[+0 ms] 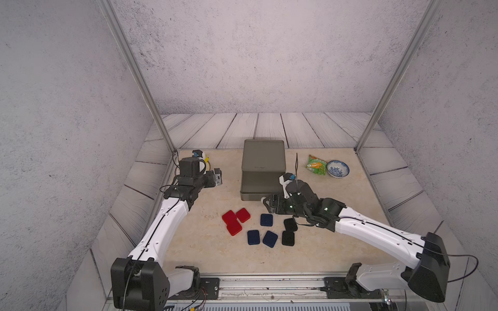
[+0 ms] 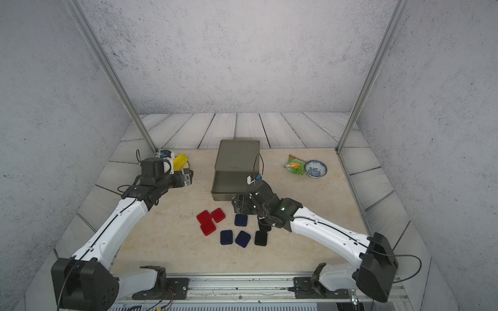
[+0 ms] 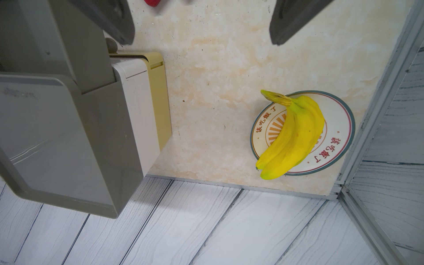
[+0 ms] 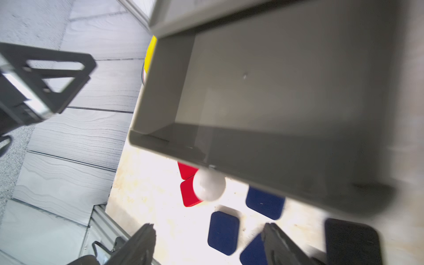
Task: Place the brooch boxes into the drawer by color
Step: Open the drawer in the storage box, then pick up the brooch box from the center of the board.
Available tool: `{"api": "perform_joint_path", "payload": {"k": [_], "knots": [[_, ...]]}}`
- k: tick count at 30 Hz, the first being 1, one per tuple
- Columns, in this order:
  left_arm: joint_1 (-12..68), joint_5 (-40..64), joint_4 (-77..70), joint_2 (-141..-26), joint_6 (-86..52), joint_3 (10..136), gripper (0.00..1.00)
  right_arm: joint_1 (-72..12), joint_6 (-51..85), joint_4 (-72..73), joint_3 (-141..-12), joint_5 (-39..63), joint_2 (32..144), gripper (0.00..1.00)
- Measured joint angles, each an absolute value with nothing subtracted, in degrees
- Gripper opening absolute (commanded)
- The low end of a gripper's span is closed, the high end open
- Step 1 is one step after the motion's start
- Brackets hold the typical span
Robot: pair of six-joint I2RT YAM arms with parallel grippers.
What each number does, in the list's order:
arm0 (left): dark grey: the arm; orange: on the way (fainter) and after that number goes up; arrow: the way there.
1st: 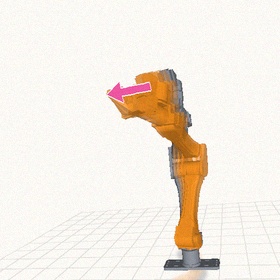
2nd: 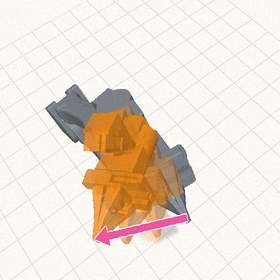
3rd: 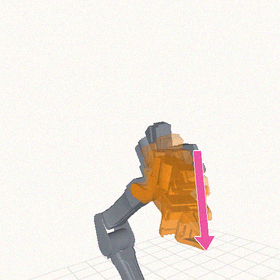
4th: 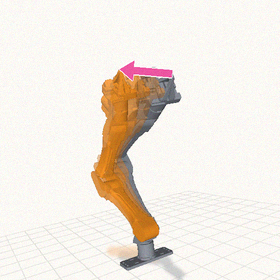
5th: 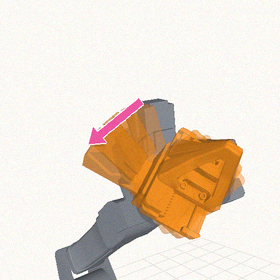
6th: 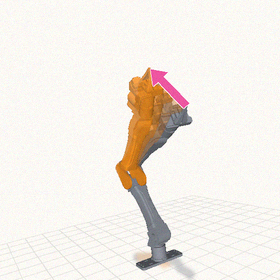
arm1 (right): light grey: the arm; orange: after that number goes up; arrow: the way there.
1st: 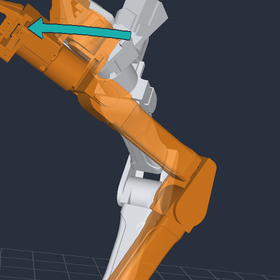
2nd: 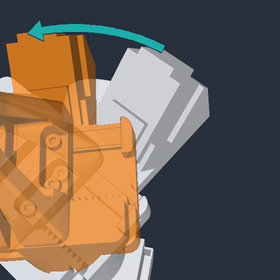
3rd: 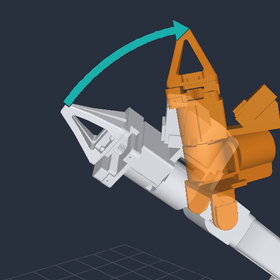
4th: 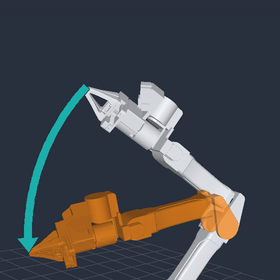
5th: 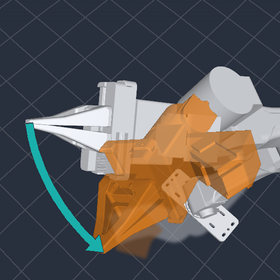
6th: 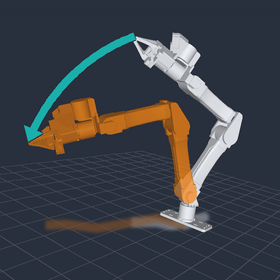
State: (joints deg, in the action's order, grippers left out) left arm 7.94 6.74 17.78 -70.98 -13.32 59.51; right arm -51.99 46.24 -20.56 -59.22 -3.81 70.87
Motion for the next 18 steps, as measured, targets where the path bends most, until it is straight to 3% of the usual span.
{"api": "perform_joint_path", "payload": {"k": [10,18], "knots": [[8.01,9.41,17.67,-70.96,-13.37,59.51,0.99,-52.14,43.29,-36.07,-40.77,-22.57,50.02,0.80],[8.01,10.81,17.32,-70.96,-13.58,59.51,0.98,-51.27,41.43,-36.53,-38.92,-24.38,57.54,0.88]]}}
